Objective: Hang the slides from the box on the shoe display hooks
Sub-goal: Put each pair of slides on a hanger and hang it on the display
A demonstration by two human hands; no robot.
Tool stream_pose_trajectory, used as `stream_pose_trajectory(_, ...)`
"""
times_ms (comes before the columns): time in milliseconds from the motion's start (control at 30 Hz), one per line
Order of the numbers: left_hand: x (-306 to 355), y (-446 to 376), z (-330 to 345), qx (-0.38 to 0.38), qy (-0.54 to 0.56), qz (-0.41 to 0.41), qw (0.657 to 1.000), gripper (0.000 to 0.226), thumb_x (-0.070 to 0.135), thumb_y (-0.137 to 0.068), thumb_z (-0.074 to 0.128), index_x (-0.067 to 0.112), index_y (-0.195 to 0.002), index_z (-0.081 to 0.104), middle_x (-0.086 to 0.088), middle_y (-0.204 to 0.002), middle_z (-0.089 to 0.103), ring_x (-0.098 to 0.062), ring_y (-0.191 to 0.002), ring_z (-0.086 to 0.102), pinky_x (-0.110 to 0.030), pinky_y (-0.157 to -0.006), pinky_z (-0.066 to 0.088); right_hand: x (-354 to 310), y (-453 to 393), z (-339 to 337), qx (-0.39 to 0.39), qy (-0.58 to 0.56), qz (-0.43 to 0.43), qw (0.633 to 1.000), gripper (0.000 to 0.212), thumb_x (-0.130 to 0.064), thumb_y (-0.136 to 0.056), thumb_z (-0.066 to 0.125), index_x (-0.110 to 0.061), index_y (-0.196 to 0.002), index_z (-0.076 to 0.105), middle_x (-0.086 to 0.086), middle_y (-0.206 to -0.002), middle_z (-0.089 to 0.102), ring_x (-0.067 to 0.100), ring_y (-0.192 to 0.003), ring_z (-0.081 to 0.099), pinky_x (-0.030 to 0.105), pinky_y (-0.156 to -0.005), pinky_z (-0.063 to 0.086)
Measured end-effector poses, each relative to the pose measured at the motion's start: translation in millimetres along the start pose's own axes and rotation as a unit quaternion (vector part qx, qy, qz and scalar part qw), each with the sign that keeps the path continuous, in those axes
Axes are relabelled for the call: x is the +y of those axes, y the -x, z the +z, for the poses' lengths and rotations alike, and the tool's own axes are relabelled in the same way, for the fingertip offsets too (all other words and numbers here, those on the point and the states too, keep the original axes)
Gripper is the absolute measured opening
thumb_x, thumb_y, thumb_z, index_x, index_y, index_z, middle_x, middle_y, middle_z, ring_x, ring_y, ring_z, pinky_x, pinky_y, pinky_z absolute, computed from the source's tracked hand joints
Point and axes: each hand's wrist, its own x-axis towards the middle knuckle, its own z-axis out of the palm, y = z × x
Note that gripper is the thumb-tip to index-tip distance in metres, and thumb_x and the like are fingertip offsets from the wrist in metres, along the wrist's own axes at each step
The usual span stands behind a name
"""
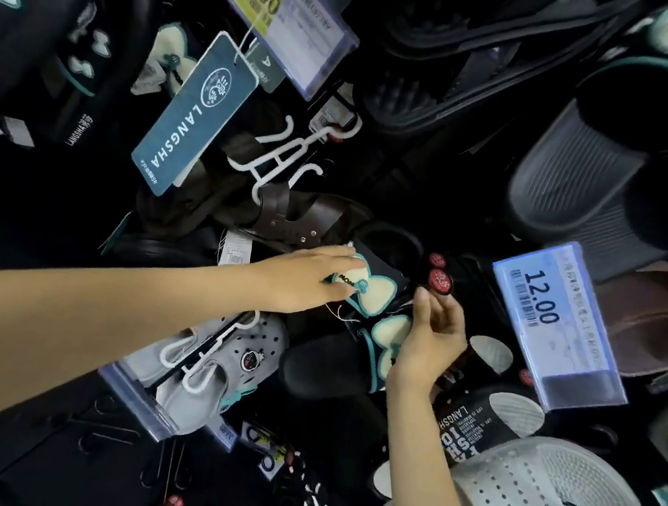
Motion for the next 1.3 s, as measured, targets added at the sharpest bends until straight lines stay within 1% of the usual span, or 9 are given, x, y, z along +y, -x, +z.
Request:
stream_pose_trajectory(100,2,7,0,-0.01,-0.03,-0.011,0.999,0.056,0.036,-0.101,0.046,0.037,-0.152,0.025,0.017,-0.161,0.012,-0.007,-0.148,0.013,-0.026,-0.117,0.012,-3,17,-4,0.007,0.039,-0.043,0.998,0.036,0.002,-0.085,0.072,-0.031,-0.094,0.059,-0.001,-0.097,0.067,0.003,-0.09,0.063,0.019,-0.094,0.049)
stream_pose_trajectory(233,5,23,-9,-0.024,-0.098,-0.018,0.995,0.055,0.036,-0.101,0.045,0.032,-0.153,0.026,0.01,-0.16,0.019,-0.014,-0.146,0.021,-0.03,-0.119,0.017,2,33,-16,0.012,0.074,-0.06,0.995,0.041,-0.009,-0.089,0.072,-0.01,-0.126,0.055,0.01,-0.129,0.06,0.019,-0.123,0.056,0.038,-0.11,0.042)
stream_pose_trajectory(467,-7,77,-41,-0.063,-0.233,-0.052,0.969,0.046,0.036,-0.099,0.047,0.033,-0.144,0.04,0.005,-0.144,0.044,-0.018,-0.134,0.041,-0.035,-0.108,0.036,-8,85,-7,-0.173,0.137,-0.161,0.962,0.018,-0.014,-0.098,0.059,-0.019,-0.115,0.061,-0.007,-0.114,0.064,0.012,-0.111,0.06,0.028,-0.097,0.046)
stream_pose_trajectory(567,-13,111,-61,-0.076,-0.289,-0.085,0.95,0.037,0.036,-0.098,0.049,0.035,-0.135,0.05,0.007,-0.133,0.052,-0.016,-0.125,0.049,-0.039,-0.1,0.044,-14,102,14,-0.295,0.172,-0.147,0.928,0.02,-0.018,-0.098,0.06,-0.023,-0.117,0.06,-0.01,-0.111,0.064,0.006,-0.109,0.059,0.024,-0.093,0.046)
stream_pose_trajectory(667,-20,150,-85,-0.089,-0.345,-0.119,0.927,0.034,0.034,-0.097,0.05,0.036,-0.131,0.052,0.009,-0.129,0.053,-0.016,-0.118,0.053,-0.033,-0.091,0.046,-17,122,40,-0.397,0.255,-0.17,0.865,0.025,-0.027,-0.098,0.059,-0.028,-0.123,0.055,-0.013,-0.118,0.058,0.004,-0.116,0.05,0.014,-0.092,0.036)
stream_pose_trajectory(733,-27,177,-102,-0.089,-0.375,-0.138,0.913,0.033,0.034,-0.097,0.049,0.036,-0.13,0.052,0.009,-0.129,0.052,-0.016,-0.115,0.054,-0.029,-0.082,0.043,-22,137,59,-0.445,0.282,-0.182,0.83,0.025,-0.028,-0.098,0.058,-0.028,-0.123,0.054,-0.012,-0.121,0.055,0.008,-0.118,0.046,0.016,-0.091,0.033)
stream_pose_trajectory(1033,-51,291,-182,-0.053,-0.449,-0.251,0.856,0.033,0.035,-0.097,0.045,0.04,-0.129,0.05,0.011,-0.127,0.049,-0.015,-0.118,0.051,-0.03,-0.079,0.04,-54,209,147,-0.575,0.287,-0.226,0.732,0.02,-0.028,-0.098,0.056,-0.026,-0.118,0.056,-0.008,-0.116,0.057,0.012,-0.115,0.046,0.03,-0.097,0.042)
stream_pose_trajectory(1167,-55,347,-213,-0.036,-0.465,-0.286,0.837,0.033,0.034,-0.094,0.046,0.038,-0.126,0.053,0.009,-0.125,0.052,-0.016,-0.116,0.055,-0.036,-0.092,0.048,-67,252,182,-0.621,0.256,-0.239,0.702,0.022,-0.03,-0.098,0.057,-0.027,-0.119,0.057,-0.011,-0.115,0.057,0.009,-0.113,0.047,0.028,-0.096,0.044)
stream_pose_trajectory(1300,-50,396,-233,-0.027,-0.492,-0.285,0.822,0.032,0.041,-0.099,0.042,0.04,-0.128,0.055,0.017,-0.132,0.051,-0.01,-0.119,0.053,-0.024,-0.088,0.046,-83,290,220,-0.648,0.243,-0.265,0.672,0.022,-0.03,-0.096,0.058,-0.026,-0.118,0.059,-0.011,-0.115,0.059,0.01,-0.112,0.049,0.031,-0.095,0.046)
